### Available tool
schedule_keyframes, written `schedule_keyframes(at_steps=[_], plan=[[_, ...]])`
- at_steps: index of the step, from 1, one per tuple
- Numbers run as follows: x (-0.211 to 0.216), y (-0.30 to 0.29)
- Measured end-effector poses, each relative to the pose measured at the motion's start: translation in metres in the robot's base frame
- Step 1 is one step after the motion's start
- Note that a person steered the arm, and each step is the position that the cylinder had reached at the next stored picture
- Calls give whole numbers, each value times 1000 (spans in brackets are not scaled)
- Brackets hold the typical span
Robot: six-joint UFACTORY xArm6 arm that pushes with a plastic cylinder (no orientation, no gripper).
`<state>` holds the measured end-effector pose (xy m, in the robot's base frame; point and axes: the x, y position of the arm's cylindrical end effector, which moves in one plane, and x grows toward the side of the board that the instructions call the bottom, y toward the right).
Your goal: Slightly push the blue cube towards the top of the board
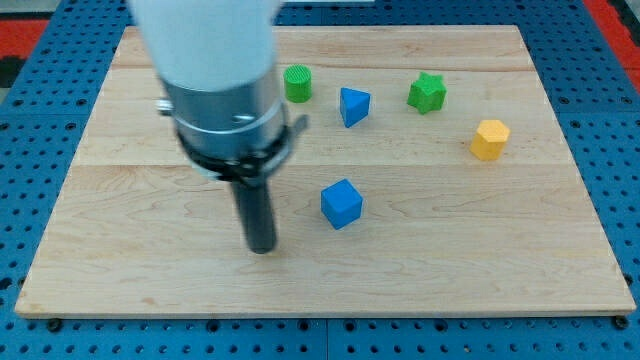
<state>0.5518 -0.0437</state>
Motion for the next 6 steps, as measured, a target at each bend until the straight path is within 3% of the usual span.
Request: schedule_keyframes(at_steps=[2,6], plan=[[-3,77],[-31,80]])
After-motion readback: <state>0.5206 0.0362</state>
